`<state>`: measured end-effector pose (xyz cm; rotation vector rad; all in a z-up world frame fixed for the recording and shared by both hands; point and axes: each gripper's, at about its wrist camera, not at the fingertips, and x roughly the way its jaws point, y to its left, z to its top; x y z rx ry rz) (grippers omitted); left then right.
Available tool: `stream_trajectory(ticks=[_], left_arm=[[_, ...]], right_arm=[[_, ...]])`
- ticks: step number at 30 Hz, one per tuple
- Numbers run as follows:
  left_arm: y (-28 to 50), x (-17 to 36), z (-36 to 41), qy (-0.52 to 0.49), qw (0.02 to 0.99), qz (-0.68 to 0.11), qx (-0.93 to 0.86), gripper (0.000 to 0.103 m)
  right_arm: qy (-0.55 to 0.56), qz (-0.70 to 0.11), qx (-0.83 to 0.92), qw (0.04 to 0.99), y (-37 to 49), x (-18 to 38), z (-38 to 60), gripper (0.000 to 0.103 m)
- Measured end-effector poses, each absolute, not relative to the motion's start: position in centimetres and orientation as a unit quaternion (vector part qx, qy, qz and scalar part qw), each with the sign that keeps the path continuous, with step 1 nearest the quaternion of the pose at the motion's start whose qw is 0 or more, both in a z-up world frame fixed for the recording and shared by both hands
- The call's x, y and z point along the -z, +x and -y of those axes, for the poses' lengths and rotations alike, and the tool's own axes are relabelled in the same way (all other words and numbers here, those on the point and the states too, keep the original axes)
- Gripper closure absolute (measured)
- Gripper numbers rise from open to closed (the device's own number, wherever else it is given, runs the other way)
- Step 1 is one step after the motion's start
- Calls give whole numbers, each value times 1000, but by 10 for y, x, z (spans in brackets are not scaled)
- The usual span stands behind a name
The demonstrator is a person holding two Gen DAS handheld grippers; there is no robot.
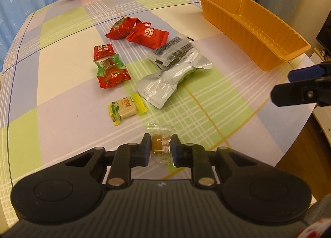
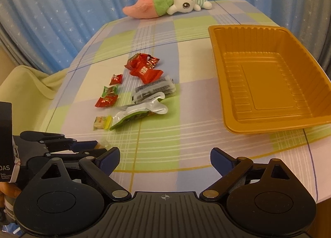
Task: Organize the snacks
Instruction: 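Grasp the clear-wrapped brown candy with the left tool while the right tool grasps the silver foil packet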
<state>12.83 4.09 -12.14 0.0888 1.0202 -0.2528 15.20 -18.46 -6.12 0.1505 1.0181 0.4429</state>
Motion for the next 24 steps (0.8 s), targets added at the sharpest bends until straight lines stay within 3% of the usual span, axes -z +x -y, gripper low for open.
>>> stream_trajectory(ticks=[5,13,24], left_arm=[[125,118,-50,26,866,-488,109,85],[117,106,-79,-3,875,-479,63,85],[104,95,-115,-29,880,-473,12,85]], right_arm=[[58,-474,-227,849,161,63,172,15],[38,-448,-267,852,189,70,150,35],[30,-447,-273,852,239,95,131,54]])
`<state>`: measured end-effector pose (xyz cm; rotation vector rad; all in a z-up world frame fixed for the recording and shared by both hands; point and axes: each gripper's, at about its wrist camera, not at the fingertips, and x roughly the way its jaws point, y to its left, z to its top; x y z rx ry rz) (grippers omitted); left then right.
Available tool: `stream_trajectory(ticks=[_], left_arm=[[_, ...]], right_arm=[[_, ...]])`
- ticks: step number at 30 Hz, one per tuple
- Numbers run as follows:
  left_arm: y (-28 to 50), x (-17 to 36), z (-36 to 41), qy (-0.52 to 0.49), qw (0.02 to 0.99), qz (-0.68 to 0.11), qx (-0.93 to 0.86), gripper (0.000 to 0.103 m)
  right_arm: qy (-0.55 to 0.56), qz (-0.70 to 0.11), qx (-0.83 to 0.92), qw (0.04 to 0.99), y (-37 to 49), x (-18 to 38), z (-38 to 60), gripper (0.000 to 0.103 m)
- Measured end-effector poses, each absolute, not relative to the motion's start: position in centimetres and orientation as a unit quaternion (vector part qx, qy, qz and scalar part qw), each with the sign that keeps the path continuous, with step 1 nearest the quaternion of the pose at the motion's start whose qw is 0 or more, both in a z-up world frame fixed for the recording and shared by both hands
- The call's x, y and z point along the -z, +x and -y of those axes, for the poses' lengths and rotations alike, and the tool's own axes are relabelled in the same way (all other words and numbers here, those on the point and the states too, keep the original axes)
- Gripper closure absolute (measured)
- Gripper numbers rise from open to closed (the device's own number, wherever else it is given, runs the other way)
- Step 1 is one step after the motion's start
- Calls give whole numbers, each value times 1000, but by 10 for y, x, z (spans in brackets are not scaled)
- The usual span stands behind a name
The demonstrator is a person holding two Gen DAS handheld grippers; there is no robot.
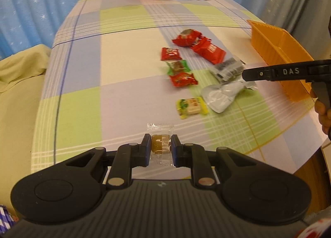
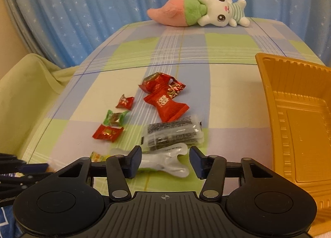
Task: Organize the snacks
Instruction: 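Grasp the clear-wrapped brown candy with the left tool while the right tool grasps the silver foil packet, then carry the silver foil packet with the right tool into the orange tray and release it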
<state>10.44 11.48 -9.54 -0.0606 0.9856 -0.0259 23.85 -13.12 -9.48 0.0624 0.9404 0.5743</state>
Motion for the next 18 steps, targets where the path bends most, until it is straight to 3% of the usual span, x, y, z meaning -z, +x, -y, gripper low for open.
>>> stream_trajectory(ticks=[9,18], left_arm=[[101,93,-124,-35,882,-469,9,85],[105,92,-118,-36,883,-467,27,85]], right_arm=[[56,-460,-263,846,240,104,144,89],[69,-476,-285,829,202,95,143,92]])
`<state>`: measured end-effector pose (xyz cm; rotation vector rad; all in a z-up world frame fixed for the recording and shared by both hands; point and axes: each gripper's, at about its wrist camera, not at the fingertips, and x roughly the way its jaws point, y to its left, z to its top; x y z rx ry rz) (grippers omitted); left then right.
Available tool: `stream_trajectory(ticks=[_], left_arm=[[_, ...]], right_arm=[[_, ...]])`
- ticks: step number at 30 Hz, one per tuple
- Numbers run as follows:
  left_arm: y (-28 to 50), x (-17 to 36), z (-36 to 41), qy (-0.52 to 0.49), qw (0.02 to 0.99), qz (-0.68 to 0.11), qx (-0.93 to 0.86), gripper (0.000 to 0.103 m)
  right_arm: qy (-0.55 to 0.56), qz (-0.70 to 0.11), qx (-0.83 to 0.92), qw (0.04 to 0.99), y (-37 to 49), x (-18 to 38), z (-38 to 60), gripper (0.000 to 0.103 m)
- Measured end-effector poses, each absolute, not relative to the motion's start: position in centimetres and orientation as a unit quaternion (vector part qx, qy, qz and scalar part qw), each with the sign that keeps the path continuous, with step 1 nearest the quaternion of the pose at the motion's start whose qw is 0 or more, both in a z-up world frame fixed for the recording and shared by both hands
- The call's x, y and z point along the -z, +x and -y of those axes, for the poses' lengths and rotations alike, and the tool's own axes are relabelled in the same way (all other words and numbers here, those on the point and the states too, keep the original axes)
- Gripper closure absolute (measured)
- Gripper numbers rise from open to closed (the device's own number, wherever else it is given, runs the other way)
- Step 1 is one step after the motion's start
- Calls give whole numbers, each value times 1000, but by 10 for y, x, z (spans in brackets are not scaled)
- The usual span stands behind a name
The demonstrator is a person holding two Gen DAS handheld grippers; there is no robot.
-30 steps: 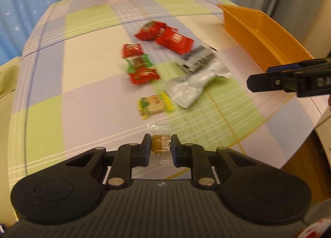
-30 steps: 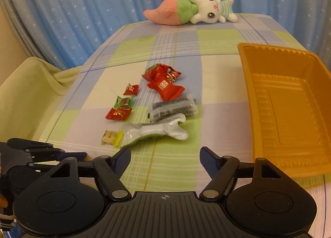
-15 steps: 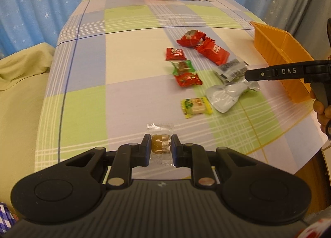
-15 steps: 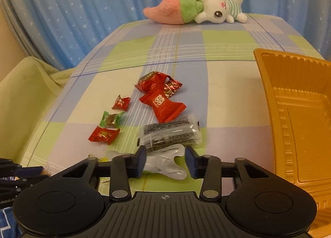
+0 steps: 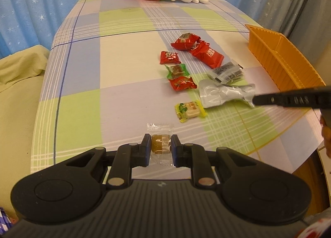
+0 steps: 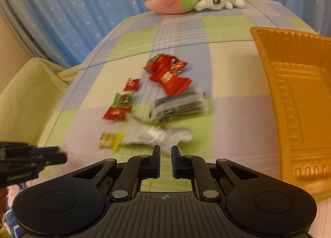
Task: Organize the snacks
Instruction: 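Carry the silver foil packet with the right tool into the orange tray and release it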
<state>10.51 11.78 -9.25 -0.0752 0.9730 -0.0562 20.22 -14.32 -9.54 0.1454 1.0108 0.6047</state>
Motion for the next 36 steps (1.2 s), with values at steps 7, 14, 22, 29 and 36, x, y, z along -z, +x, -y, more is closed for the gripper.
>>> stream_trajectory(ticks=[7,14,22,29,36], left_arm=[[108,91,-123,-43,884,-466,27,85],[104,89,-139,-58,882,-467,7,85],[91,91,-162,-79,876,-475,-27,85],[83,91,-172,-88,873,-478,-46,85],[86,91,-173,-91,873,-478,-44,85]], right_arm=[[21,-462,-318,828,187,83,125,86],[-83,-407,-375,829,208,82,115,47],[-195,-389,-444,784,230,106,91,47],[-243,-387,-471,754,239,123,73,48],[-238,-403,-461,754,240,123,74,72]])
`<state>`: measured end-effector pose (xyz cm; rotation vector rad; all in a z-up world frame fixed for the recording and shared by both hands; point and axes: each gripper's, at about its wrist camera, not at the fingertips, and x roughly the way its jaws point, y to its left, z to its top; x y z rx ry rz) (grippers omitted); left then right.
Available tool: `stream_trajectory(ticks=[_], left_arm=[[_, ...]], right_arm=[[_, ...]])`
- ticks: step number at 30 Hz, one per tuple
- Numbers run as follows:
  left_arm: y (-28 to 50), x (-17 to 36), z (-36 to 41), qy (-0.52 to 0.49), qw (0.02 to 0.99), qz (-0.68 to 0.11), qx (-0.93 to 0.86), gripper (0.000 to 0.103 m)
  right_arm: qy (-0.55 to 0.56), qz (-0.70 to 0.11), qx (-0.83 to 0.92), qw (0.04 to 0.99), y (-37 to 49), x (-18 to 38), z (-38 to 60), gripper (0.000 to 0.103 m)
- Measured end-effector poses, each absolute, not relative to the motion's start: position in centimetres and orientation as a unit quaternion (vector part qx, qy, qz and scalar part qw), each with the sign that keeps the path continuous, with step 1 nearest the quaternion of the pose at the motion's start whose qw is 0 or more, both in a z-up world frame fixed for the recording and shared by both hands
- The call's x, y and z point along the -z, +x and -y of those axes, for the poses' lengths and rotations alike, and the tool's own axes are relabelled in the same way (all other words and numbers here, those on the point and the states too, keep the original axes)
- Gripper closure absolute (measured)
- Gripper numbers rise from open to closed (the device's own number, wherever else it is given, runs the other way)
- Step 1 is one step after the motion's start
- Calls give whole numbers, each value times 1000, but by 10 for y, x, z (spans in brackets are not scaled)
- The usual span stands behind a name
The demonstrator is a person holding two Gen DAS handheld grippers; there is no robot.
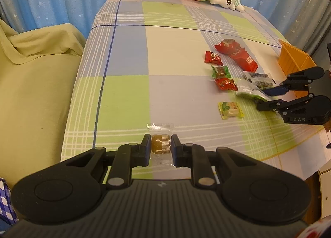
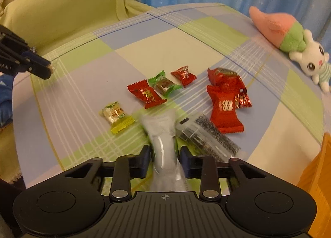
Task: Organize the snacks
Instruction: 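Carry the silver foil packet with the right tool into the orange tray and release it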
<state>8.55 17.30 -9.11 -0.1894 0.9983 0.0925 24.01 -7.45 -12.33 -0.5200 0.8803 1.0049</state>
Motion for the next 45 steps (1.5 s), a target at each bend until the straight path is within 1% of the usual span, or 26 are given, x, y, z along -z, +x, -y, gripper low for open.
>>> stream_trajectory(ticks=[4,8,18,25,33,45], left_arm=[[91,90,-169,-88,874,-476,-34,85],[96,87,-164,-84,877,-472,-21,85],[112,78,-142,-68,886,-457,36,85],[123,66,-118,-52,895,-435,88,85],[136,52,-70,-37,900,-418,116,85],[163,46,37,-52,905,-412,96,85]], right_arm=[[-217,-411,-442,768,233,121,78,73],[-169,-417,-417,790,227,113,84,74],[-50,-416,-351,838,204,74,113,75],[7,-402,-288,869,179,46,146,75],[52,-383,-244,890,168,26,205,75],[71,-388,-201,897,216,33,329,75]])
